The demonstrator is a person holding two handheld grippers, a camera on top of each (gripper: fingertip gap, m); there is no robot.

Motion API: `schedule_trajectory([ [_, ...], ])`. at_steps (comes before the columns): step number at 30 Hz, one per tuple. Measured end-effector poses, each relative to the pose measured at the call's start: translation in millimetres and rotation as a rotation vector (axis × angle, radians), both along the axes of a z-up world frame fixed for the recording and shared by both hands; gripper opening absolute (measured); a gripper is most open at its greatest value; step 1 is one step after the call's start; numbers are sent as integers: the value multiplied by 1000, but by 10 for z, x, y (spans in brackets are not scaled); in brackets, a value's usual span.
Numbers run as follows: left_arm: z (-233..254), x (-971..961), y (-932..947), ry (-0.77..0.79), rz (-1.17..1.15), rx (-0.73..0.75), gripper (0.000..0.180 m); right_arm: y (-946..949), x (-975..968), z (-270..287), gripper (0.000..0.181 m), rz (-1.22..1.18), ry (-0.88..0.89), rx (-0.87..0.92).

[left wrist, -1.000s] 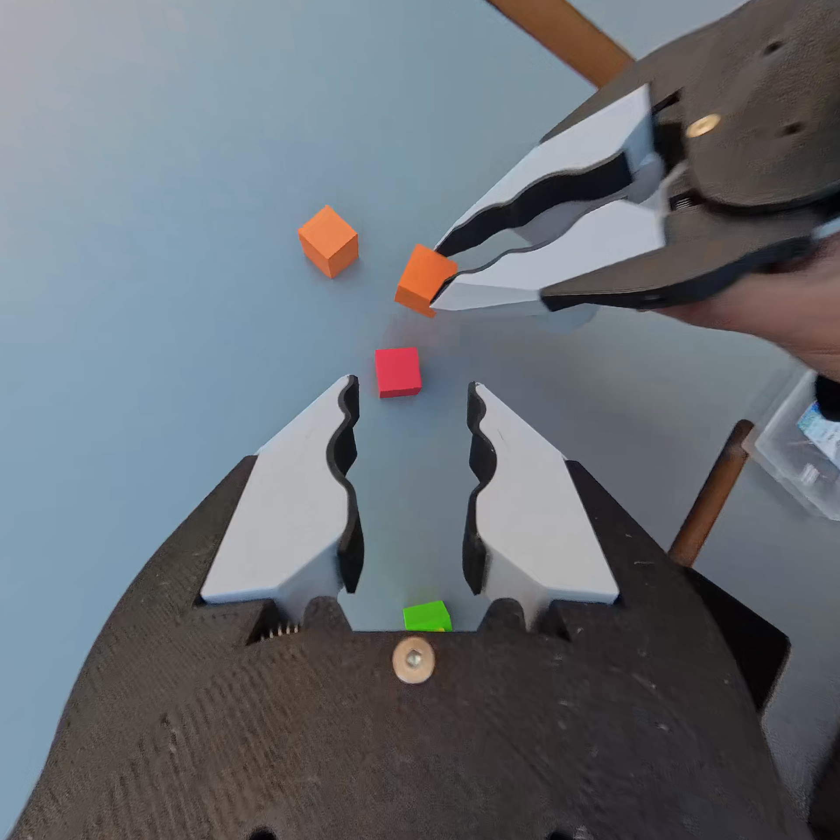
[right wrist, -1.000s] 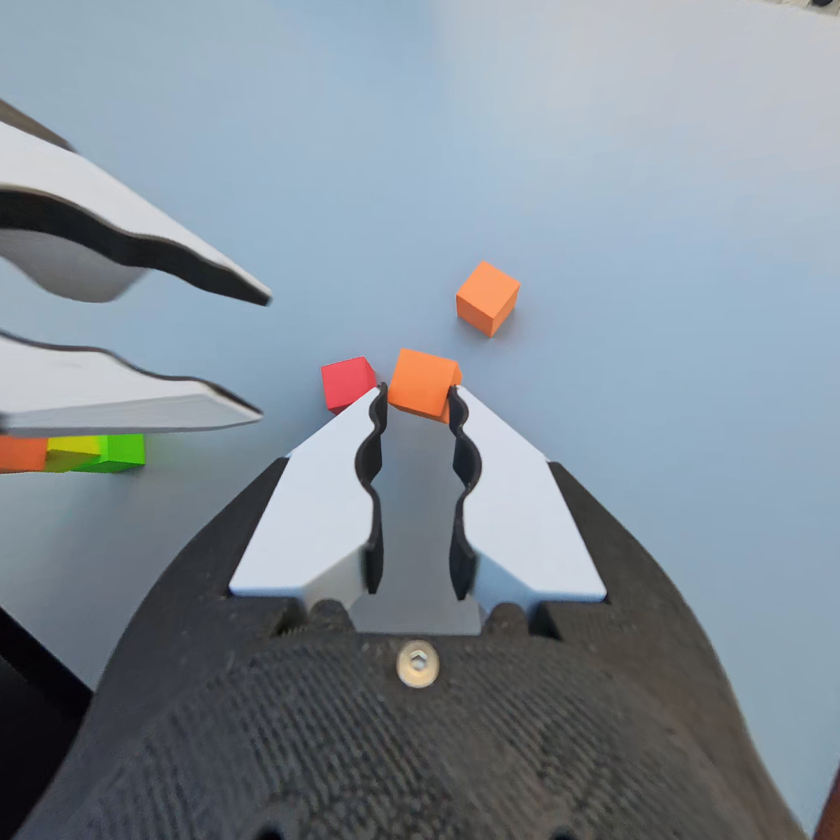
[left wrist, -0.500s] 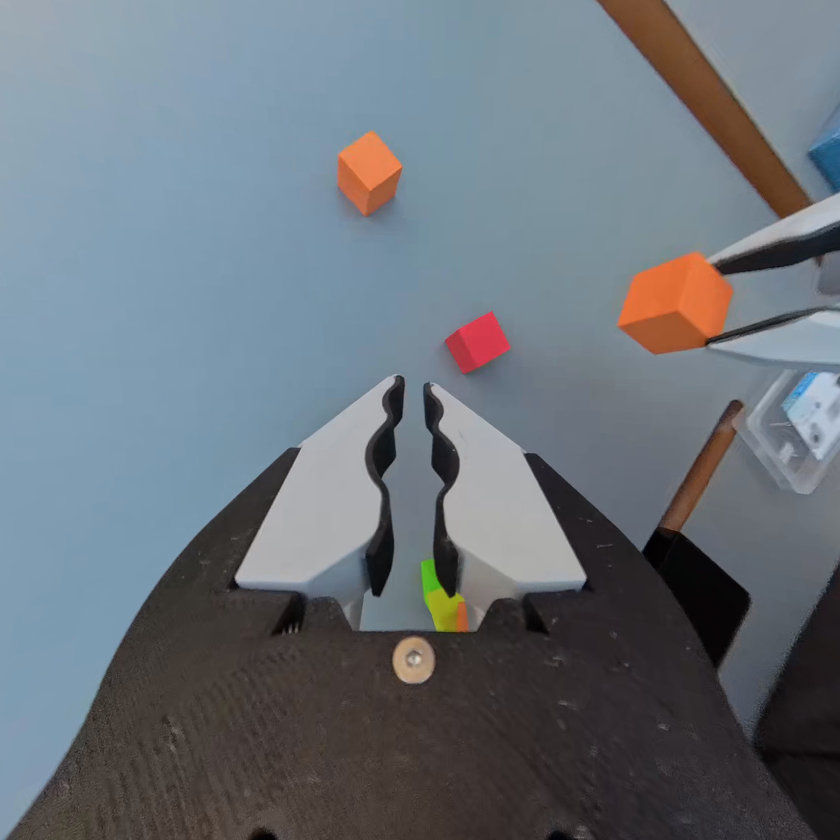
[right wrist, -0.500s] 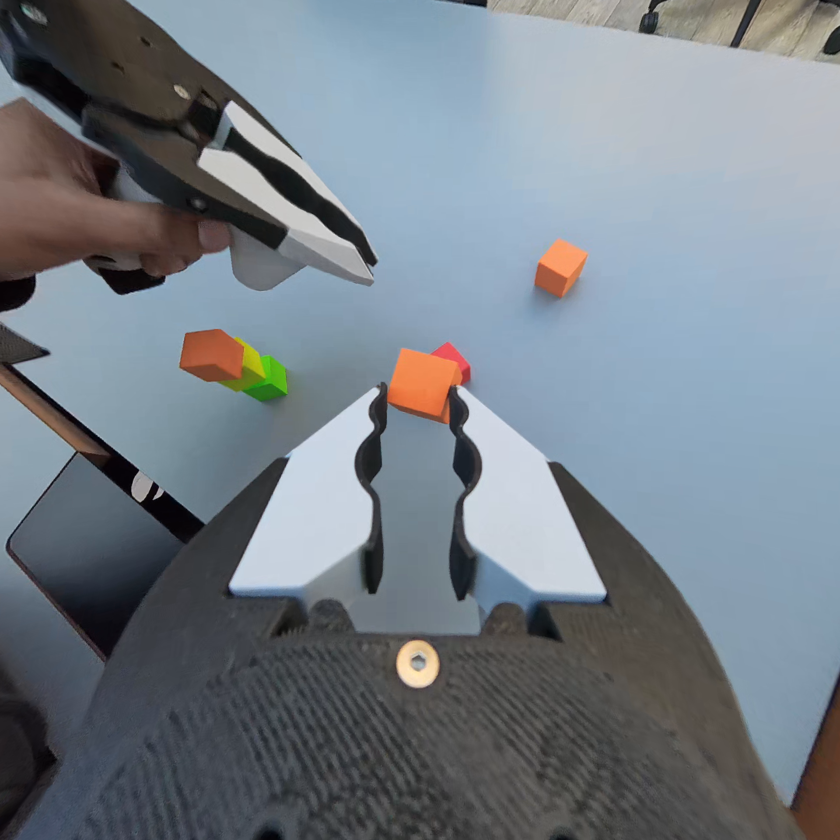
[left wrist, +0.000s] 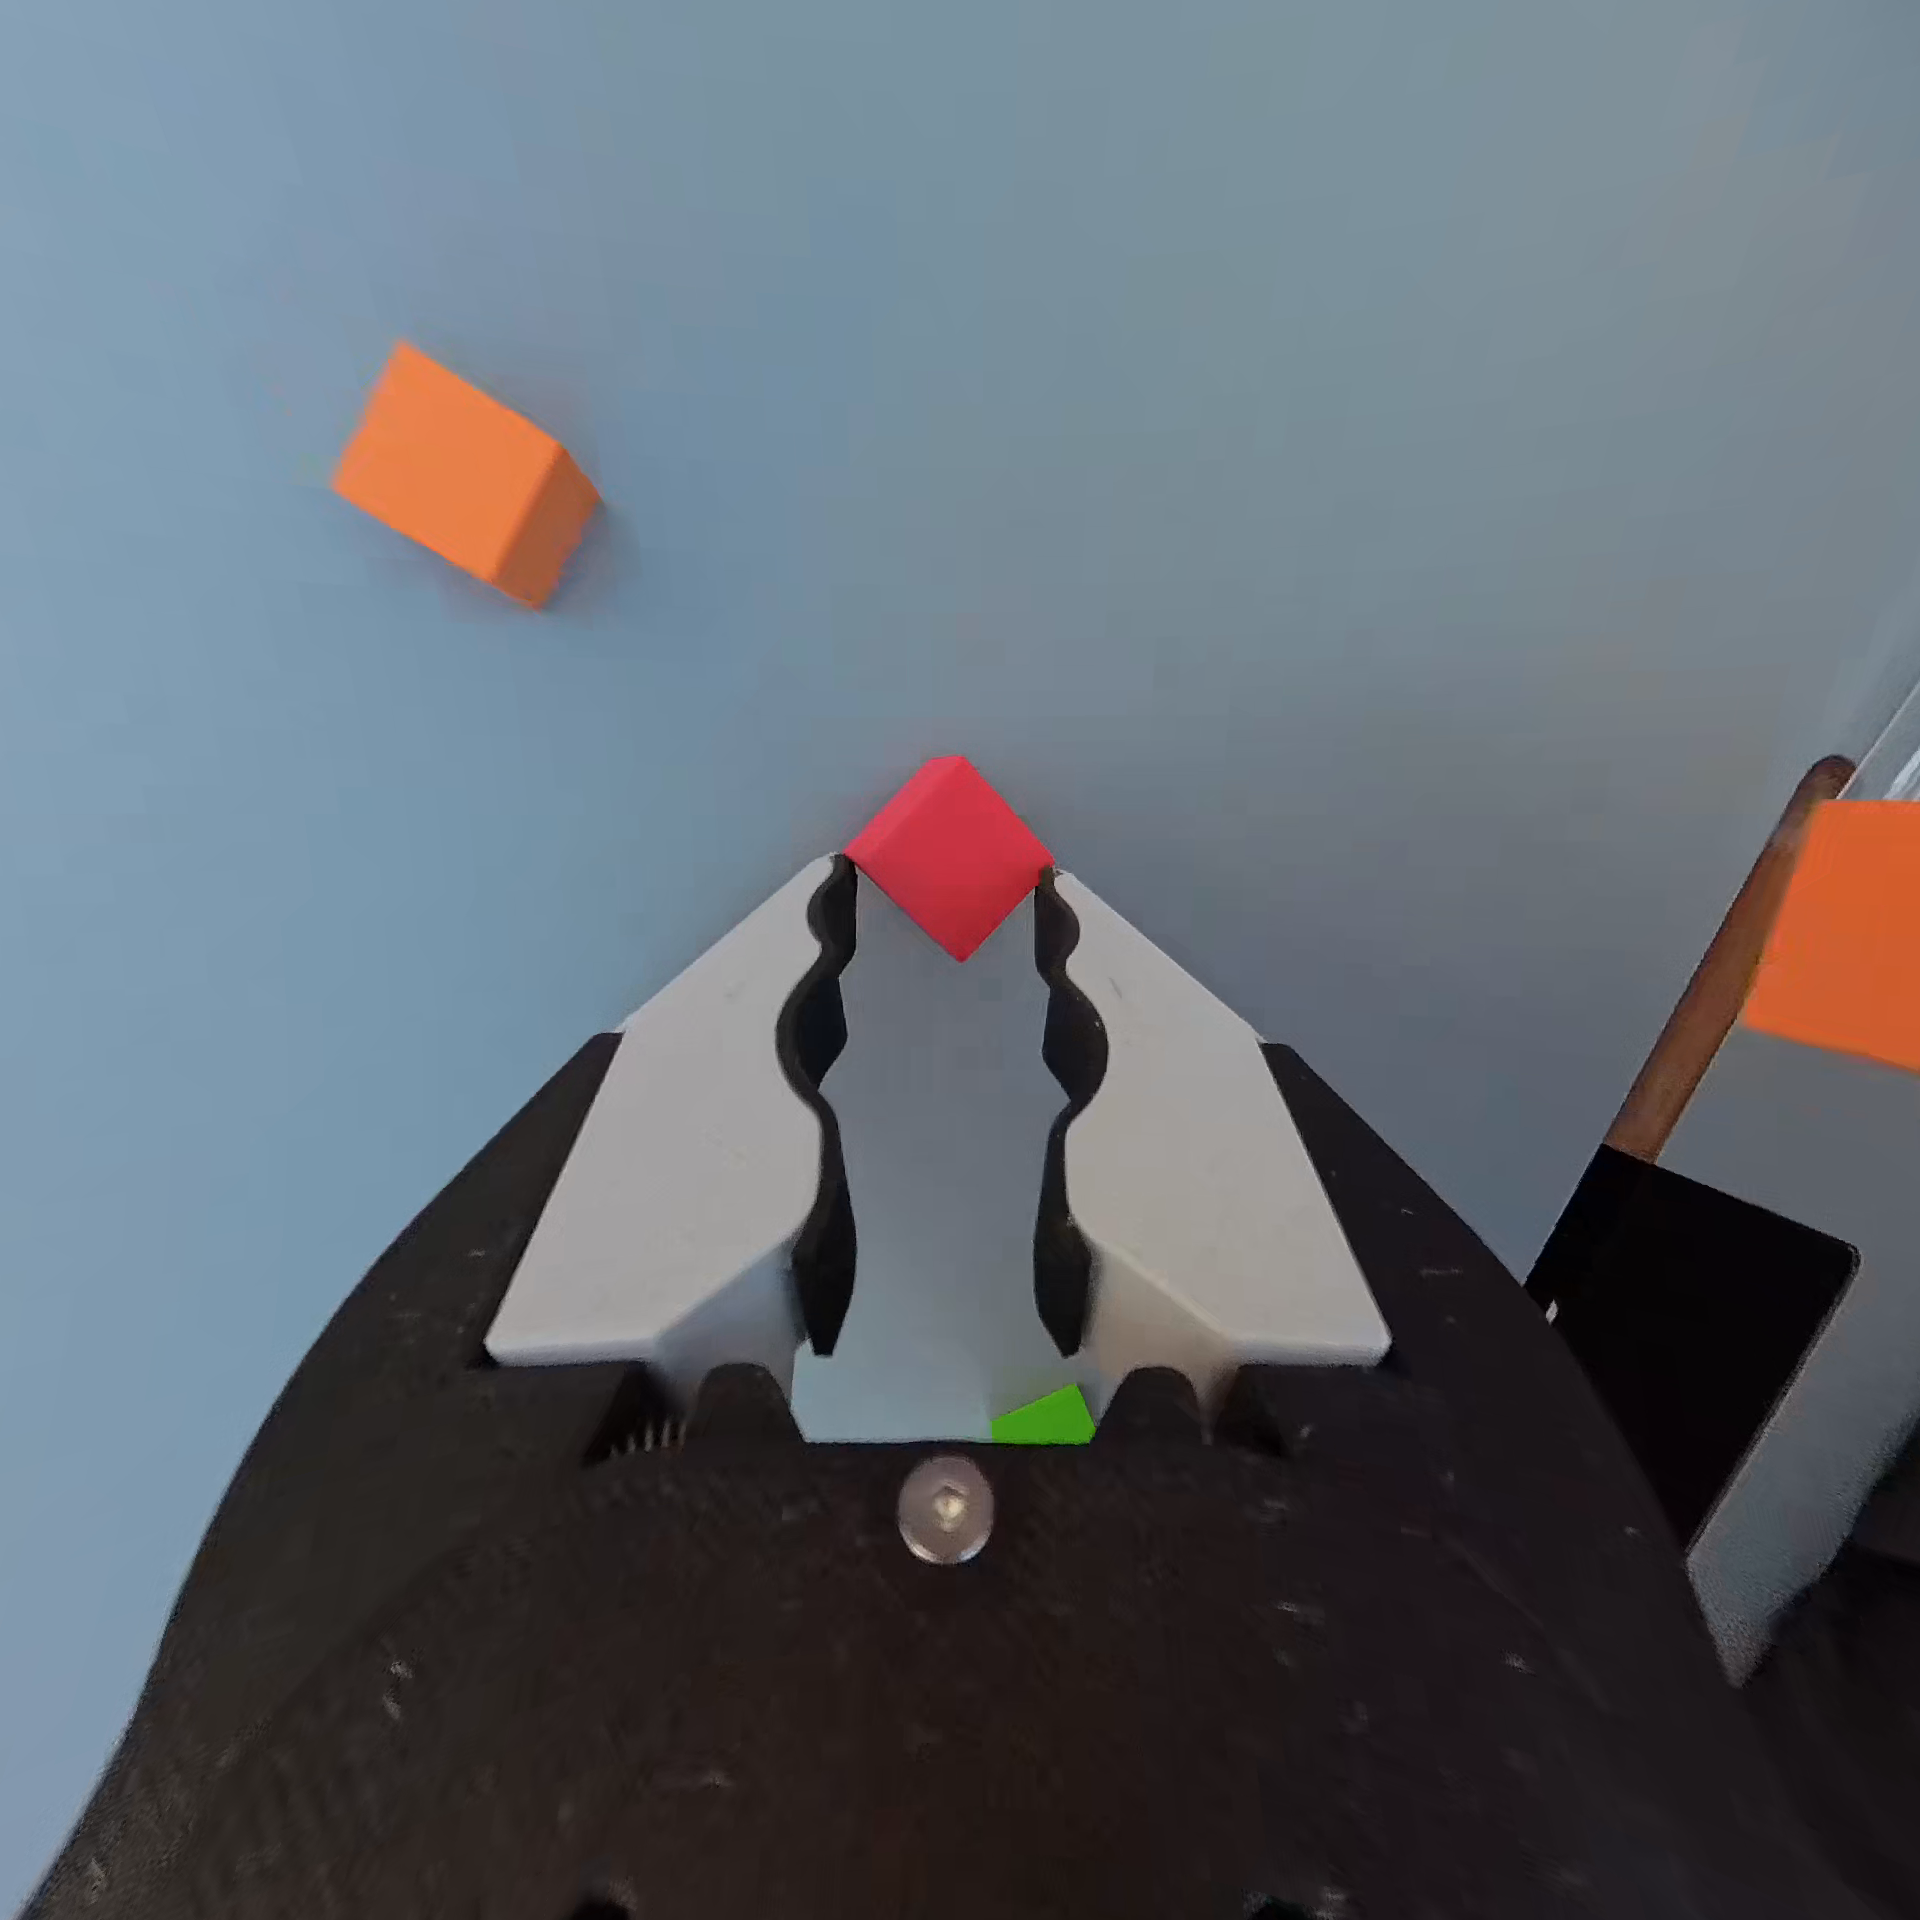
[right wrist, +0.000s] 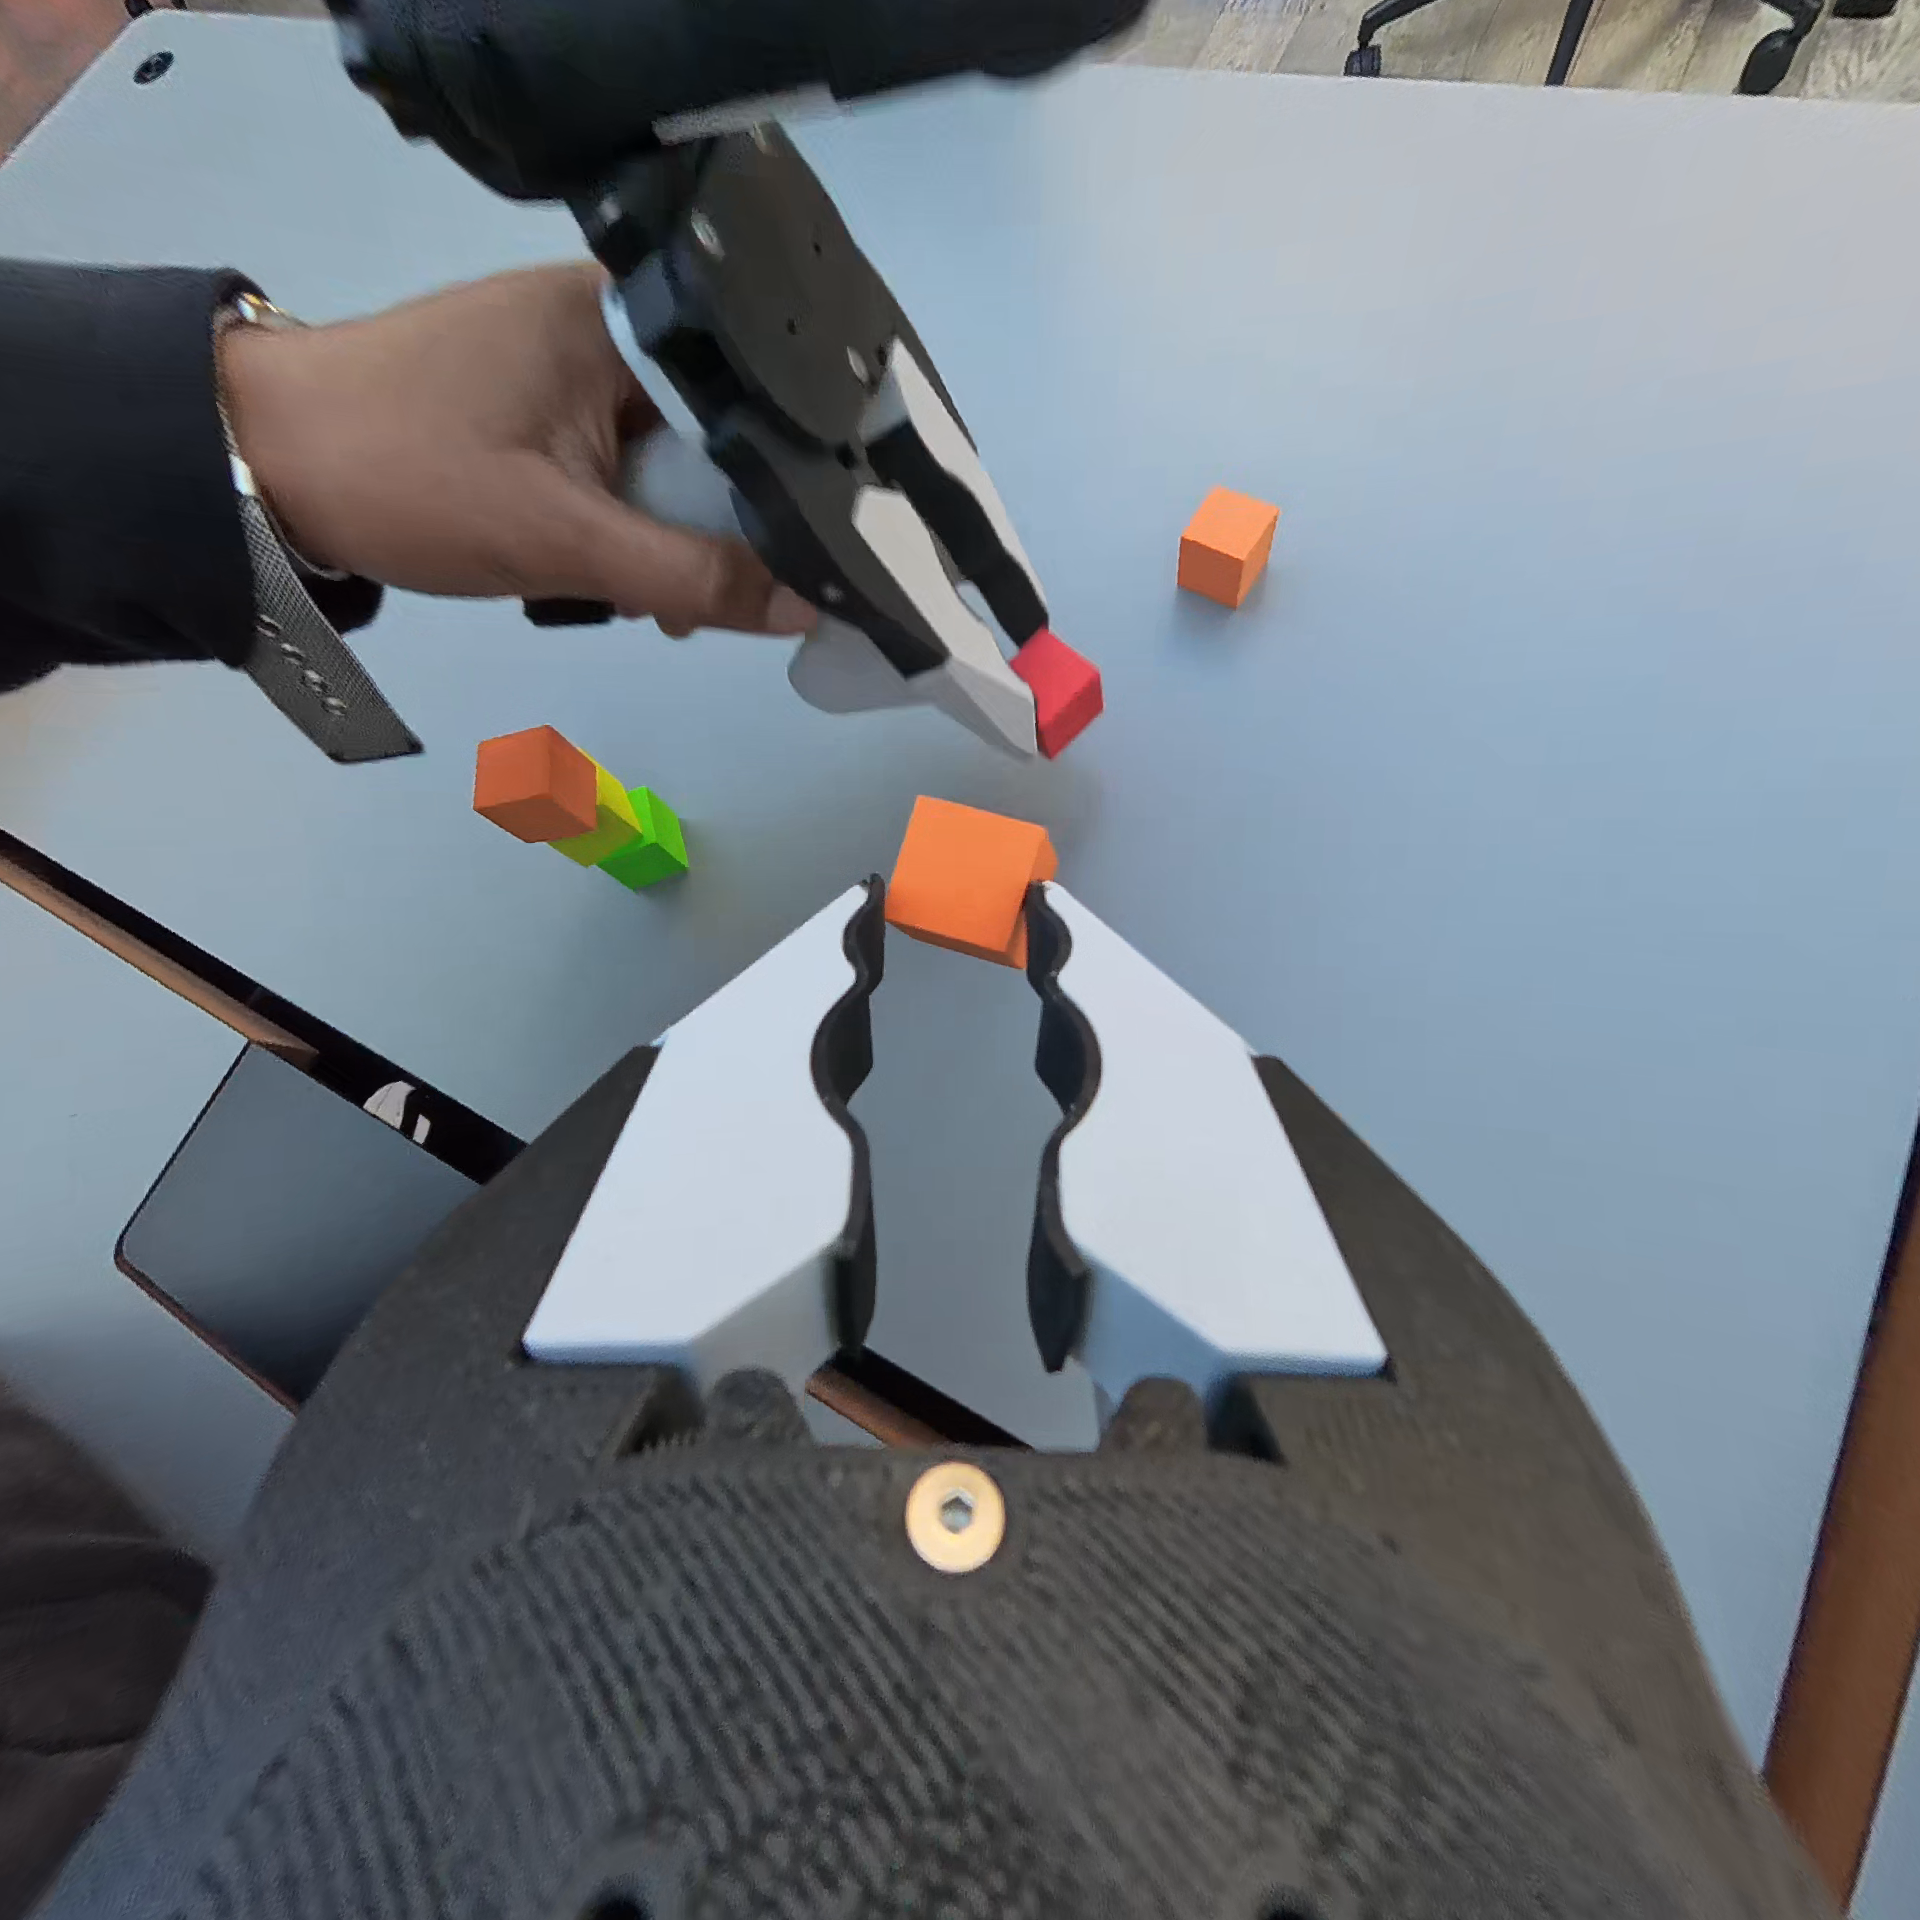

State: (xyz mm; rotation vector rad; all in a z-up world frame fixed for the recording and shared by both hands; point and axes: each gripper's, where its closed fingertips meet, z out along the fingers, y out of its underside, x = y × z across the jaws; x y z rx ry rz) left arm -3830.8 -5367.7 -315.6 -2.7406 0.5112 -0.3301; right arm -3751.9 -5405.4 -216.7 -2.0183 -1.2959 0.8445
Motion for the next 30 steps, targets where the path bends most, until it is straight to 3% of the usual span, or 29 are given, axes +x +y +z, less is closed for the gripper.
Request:
schedule_trajectory([
  [5, 755, -436, -192, -49, 116, 198, 32, -134, 19, -135, 25, 61, -57, 44],
  [10, 1115, -803, -1023, -145, 298, 249, 33, -641, -531, -72, 26, 264, -2, 10],
  [17, 1067, -686, -1853, -270, 466, 248, 33, -1220, -1070, -287, 27, 515, -82, 50],
  [22, 1095, -466, -1830, -283, 418, 259, 33, -1226, -1121, -369, 36, 521, -128, 16],
  [30, 1007, -185, -1559, -292, 296, 243, 33, -964, -832, -174, 45, 403, -59, 9],
])
